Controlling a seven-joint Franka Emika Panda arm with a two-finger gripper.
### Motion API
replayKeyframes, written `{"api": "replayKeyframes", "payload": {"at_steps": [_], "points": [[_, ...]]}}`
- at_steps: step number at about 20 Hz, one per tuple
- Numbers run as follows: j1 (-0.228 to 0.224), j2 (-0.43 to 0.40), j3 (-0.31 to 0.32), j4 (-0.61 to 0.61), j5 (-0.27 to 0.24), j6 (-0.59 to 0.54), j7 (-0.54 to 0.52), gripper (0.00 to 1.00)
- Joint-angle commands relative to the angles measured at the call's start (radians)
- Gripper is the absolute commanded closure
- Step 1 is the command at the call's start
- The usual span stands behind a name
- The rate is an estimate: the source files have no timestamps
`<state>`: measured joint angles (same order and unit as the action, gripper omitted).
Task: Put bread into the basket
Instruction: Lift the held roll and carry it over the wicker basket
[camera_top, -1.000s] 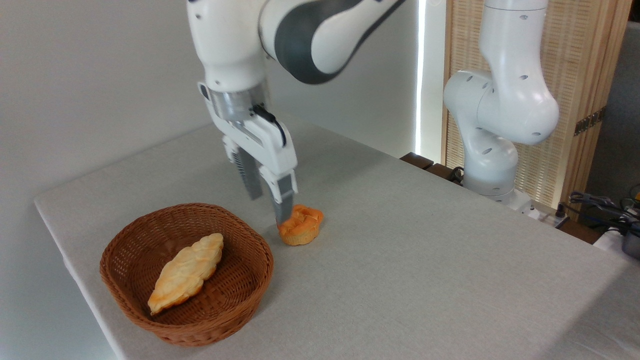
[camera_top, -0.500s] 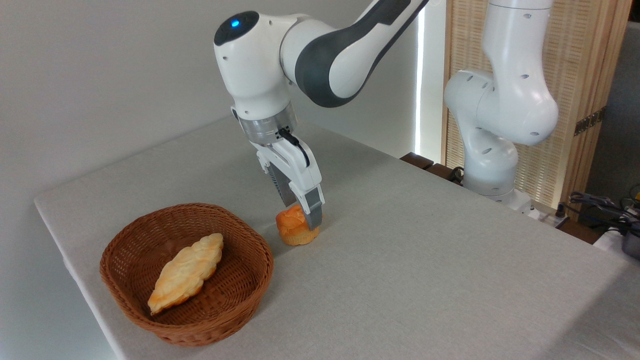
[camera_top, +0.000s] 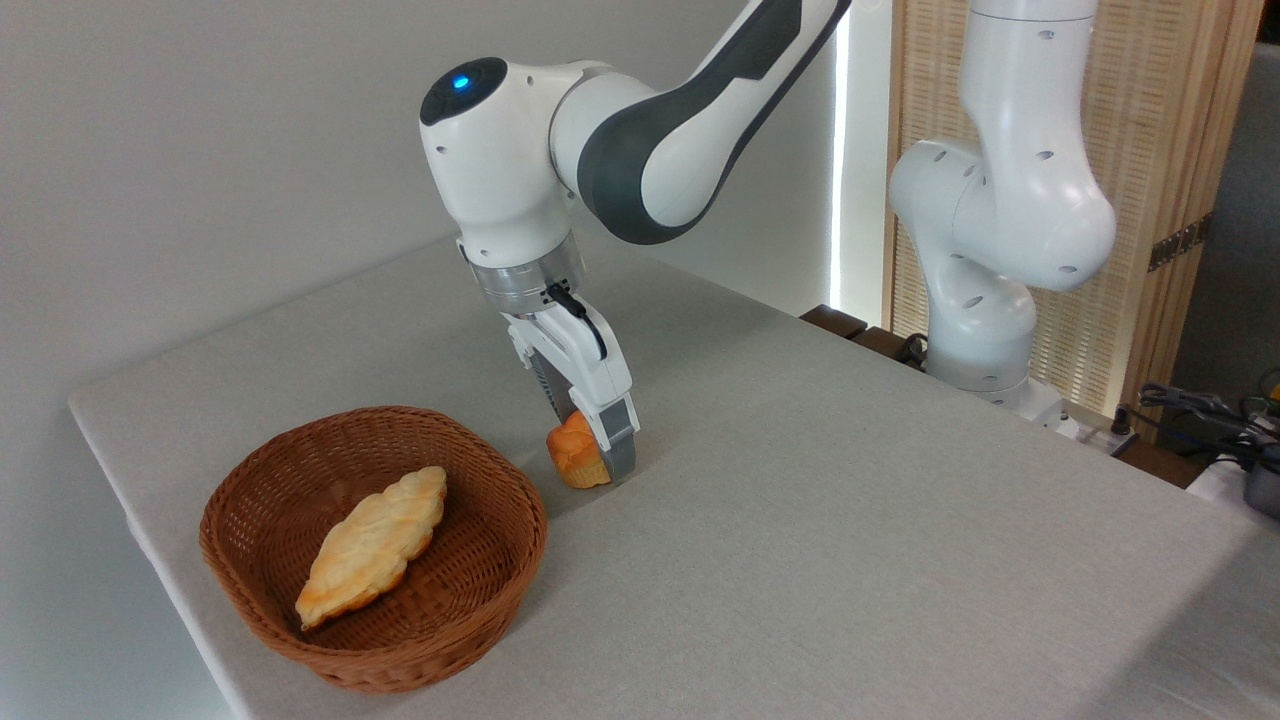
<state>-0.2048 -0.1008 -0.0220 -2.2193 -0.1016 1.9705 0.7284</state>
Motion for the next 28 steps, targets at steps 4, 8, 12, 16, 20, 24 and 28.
{"api": "replayKeyframes", "payload": {"at_steps": [4, 8, 12, 16, 20, 24, 28], "points": [[-0.002, 0.009, 0.004, 0.009, 0.017, 0.028, 0.017, 0.53], [-0.002, 0.009, 0.004, 0.012, 0.017, 0.028, 0.017, 0.53], [-0.002, 0.007, 0.004, 0.013, 0.017, 0.028, 0.017, 0.53], [-0.004, -0.005, 0.004, 0.045, 0.016, 0.010, 0.014, 0.52], [-0.010, -0.013, -0.012, 0.186, 0.002, -0.067, 0.005, 0.51], [-0.008, 0.001, -0.007, 0.285, -0.016, -0.053, 0.009, 0.48], [-0.008, 0.061, -0.003, 0.314, -0.023, 0.071, 0.003, 0.48]]}}
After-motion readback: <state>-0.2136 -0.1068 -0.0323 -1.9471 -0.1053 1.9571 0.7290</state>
